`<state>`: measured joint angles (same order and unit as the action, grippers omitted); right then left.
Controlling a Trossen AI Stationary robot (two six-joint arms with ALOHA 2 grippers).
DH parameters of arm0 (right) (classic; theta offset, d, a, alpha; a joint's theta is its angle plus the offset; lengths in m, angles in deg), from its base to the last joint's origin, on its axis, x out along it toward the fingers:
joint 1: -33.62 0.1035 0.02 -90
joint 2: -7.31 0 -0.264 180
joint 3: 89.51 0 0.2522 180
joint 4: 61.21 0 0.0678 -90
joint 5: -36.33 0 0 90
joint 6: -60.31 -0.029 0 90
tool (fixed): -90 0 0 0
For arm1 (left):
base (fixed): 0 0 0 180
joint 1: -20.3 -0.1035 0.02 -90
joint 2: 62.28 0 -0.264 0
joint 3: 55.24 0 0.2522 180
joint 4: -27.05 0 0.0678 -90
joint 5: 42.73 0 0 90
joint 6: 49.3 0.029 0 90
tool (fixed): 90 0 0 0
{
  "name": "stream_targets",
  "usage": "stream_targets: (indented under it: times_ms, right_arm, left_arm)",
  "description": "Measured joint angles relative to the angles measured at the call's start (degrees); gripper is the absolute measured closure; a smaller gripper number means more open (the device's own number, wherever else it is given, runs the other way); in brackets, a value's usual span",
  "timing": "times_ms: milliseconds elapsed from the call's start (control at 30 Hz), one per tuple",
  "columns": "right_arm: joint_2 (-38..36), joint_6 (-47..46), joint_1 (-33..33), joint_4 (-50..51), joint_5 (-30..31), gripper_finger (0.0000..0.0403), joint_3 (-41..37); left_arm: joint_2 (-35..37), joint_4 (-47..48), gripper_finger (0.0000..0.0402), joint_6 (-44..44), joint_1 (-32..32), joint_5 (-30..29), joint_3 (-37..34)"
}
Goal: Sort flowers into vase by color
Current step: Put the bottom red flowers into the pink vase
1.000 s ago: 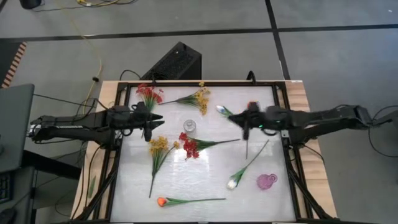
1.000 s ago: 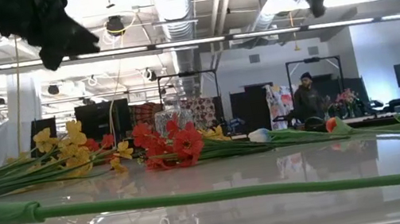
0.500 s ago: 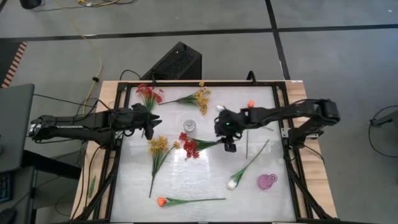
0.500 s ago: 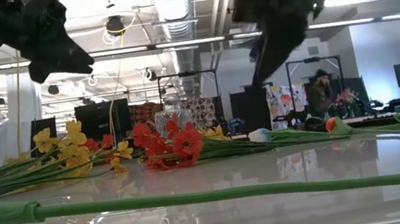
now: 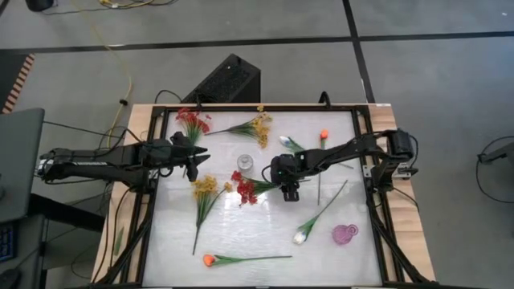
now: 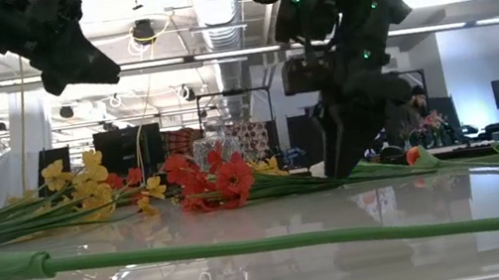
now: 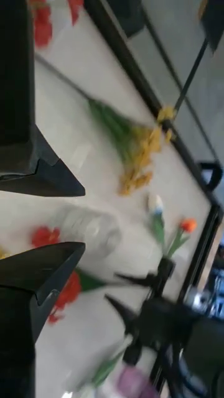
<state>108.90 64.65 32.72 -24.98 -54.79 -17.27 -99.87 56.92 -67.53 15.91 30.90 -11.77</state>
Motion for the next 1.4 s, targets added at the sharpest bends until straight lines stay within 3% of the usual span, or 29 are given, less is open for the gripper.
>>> stream_targets:
  times_ms: [200, 300, 433, 467, 633, 767, 1067, 1233, 1400]
  right_arm:
    - [3.62, -3.47, 1.43, -2.23, 1.44, 0.0181, 0.39]
    - [4.27, -6.25, 2.58, -1.52, 1.38, 0.023, 0.39]
    - [2.24, -10.9, 4.59, 0.47, 1.82, 0.0359, 0.25]
    - [1.41, -12.26, 5.31, 0.98, 1.82, 0.0375, 0.16]
    - [-6.82, -17.9, 12.49, 4.22, 6.74, 0.0379, -0.04]
    - [-16.69, -24.2, 21.42, 4.76, 19.06, 0.0379, -2.11]
    - [-34.67, -41.67, 48.52, 2.89, 56.21, 0.0379, -6.17]
    - [-37.45, -44.64, 62.81, 1.9, 75.89, 0.0377, -6.38]
    - [-37.22, -46.58, 73.24, 0.81, 87.98, 0.0379, -6.4]
  left_arm:
    - [0.02, 1.46, 0.0285, -3.72, 4.23, 1.02, 0.0]
    - [0.02, 1.38, 0.0285, -6.03, 7.12, 0.92, 0.0]
    - [-0.01, 1.29, 0.0285, -8.22, 11.31, 0.0, 0.0]
    - [-0.02, 1.23, 0.0285, -8.54, 12.45, -0.85, 0.0]
    - [-0.02, 1.21, 0.0285, -8.82, 17.97, -6.88, 0.0]
    - [-0.02, 1.17, 0.0285, -8.27, 21.02, -10.34, 0.0]
    - [-0.02, 0.92, 0.0285, -5.55, 23.26, -17.0, 0.0]
    - [-0.02, 0.42, 0.0285, -1.7, 23.26, -17.61, 0.0]
    - [-0.04, -0.43, 0.0285, -0.43, 23.24, -18.1, 0.0]
